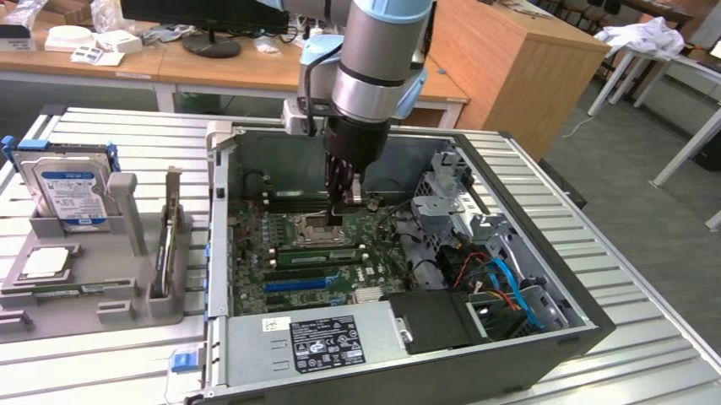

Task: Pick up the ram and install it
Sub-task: 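Insert the ram into the slot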

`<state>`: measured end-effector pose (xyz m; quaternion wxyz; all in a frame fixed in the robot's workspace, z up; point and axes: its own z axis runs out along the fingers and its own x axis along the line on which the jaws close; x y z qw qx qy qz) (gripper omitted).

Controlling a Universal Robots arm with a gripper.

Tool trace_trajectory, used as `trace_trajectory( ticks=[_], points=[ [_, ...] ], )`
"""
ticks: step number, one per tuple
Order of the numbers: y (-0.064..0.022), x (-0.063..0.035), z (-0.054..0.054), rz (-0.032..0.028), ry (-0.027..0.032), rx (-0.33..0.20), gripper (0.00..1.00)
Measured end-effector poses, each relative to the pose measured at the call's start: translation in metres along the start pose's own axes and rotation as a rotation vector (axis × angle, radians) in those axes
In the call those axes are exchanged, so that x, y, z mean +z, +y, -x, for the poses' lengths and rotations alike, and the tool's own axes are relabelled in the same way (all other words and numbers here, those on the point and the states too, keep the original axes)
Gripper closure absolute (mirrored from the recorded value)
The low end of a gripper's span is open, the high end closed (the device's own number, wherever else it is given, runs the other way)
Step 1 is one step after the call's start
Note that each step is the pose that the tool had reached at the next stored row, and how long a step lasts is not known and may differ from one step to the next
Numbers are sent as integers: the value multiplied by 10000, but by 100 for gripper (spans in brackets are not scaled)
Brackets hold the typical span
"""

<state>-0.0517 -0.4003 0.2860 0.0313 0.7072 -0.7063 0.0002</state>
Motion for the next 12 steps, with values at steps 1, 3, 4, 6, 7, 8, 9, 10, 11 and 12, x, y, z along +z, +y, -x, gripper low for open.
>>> trace_trajectory(
  ticks=[1,3,4,6,7,8,9,10,11,12],
  points=[
    [0,-3,0,-2,-8,-3,89],
    [1,-3,0,-2,-28,-2,89],
    [1,-4,0,-1,-35,-3,89],
    [0,-3,0,-2,-56,-5,89],
    [0,-3,0,-1,-65,-5,89],
    [1,-4,0,-1,-73,-6,89],
    [0,-4,0,-2,-83,-6,89],
    [0,-4,0,-1,-93,-7,89],
    [0,-4,0,-1,-103,-8,89],
    [0,-4,0,-2,-112,-8,89]
  ],
)
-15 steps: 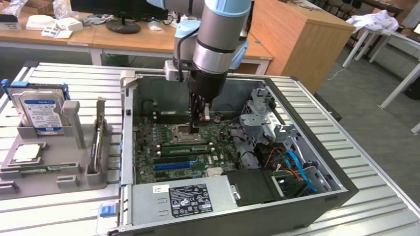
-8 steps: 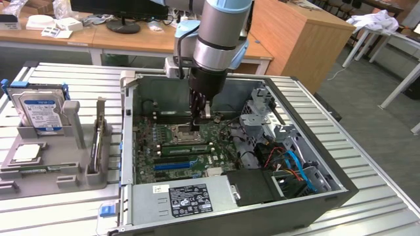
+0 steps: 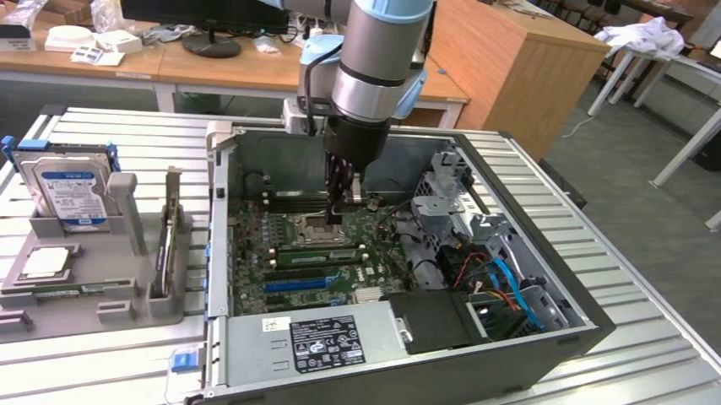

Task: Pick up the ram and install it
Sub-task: 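Insert the ram into the slot, then press down the ram until it locks into place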

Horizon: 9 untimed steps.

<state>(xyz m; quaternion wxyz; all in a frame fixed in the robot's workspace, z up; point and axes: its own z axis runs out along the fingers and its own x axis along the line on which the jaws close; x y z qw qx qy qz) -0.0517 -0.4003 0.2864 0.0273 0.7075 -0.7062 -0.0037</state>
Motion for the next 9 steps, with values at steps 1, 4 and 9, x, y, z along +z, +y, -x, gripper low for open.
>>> trace_trajectory(
  ticks=[1,4,9],
  points=[
    [0,0,0,0,-10,-1,89],
    [0,0,0,0,-39,-1,89],
    [0,0,0,0,-86,-4,89]
  ],
)
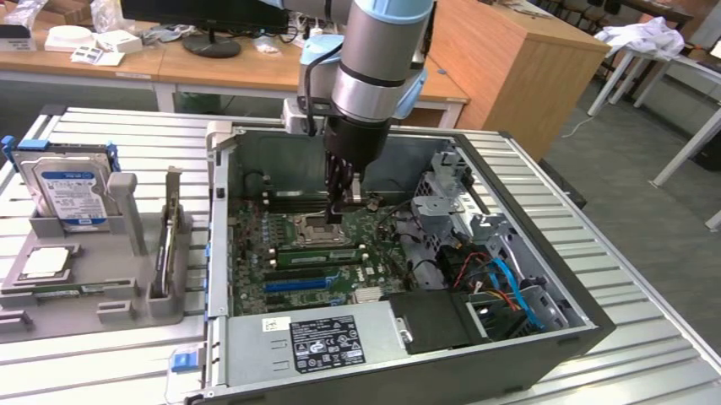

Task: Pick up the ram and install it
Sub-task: 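Press down the ram until it locks into place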

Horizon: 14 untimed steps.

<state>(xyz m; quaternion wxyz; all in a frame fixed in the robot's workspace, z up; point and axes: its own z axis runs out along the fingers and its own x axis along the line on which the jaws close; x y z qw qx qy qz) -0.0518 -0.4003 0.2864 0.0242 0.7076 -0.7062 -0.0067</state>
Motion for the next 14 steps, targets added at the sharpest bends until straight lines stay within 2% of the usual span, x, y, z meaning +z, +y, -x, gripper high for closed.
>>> trace_trajectory(
  ticks=[7,14],
  points=[
    [0,0,0,0,-63,-3,89],
    [0,0,0,0,-63,-3,89]
  ],
)
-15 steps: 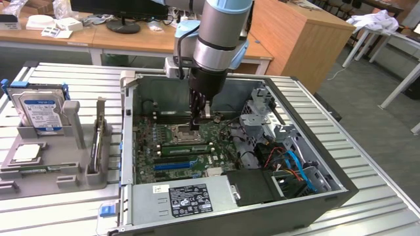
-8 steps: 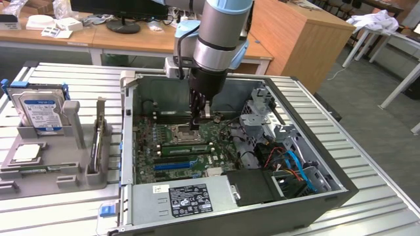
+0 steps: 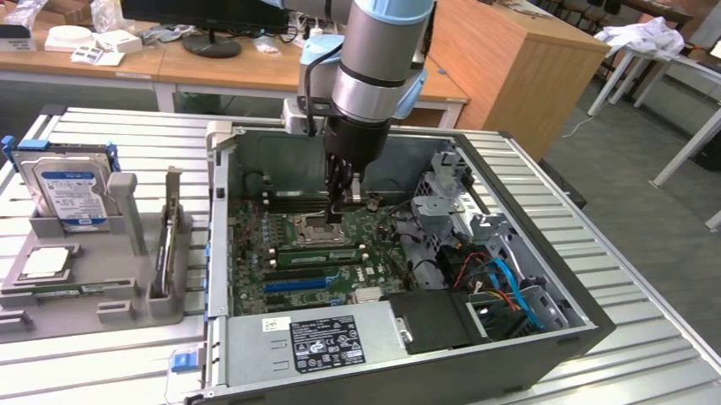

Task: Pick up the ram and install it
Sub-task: 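Press down the ram until it locks into place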

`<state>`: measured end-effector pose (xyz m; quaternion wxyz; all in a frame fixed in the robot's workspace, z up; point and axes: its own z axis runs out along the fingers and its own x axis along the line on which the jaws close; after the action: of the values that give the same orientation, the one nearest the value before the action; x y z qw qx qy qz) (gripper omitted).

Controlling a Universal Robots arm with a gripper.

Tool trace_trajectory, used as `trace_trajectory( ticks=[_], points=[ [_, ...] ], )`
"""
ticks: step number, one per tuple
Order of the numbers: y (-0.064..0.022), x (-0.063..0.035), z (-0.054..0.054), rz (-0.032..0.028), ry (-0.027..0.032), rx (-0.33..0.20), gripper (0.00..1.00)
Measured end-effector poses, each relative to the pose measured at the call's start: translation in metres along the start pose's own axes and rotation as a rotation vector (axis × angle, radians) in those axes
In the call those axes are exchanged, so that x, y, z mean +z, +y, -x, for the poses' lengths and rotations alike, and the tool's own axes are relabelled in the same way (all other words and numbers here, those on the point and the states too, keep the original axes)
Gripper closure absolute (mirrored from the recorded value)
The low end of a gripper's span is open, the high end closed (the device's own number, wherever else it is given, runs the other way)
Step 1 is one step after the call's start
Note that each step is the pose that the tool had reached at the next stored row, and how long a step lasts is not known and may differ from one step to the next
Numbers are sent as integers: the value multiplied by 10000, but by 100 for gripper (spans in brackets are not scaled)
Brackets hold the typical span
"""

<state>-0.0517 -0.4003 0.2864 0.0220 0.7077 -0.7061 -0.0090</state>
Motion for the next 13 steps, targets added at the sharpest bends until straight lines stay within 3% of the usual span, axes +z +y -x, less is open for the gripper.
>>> trace_trajectory(
  ticks=[8,13],
  points=[
    [-2,0,0,1,0,0,89],
    [-207,-9,-1,0,0,-4,89]
  ],
)
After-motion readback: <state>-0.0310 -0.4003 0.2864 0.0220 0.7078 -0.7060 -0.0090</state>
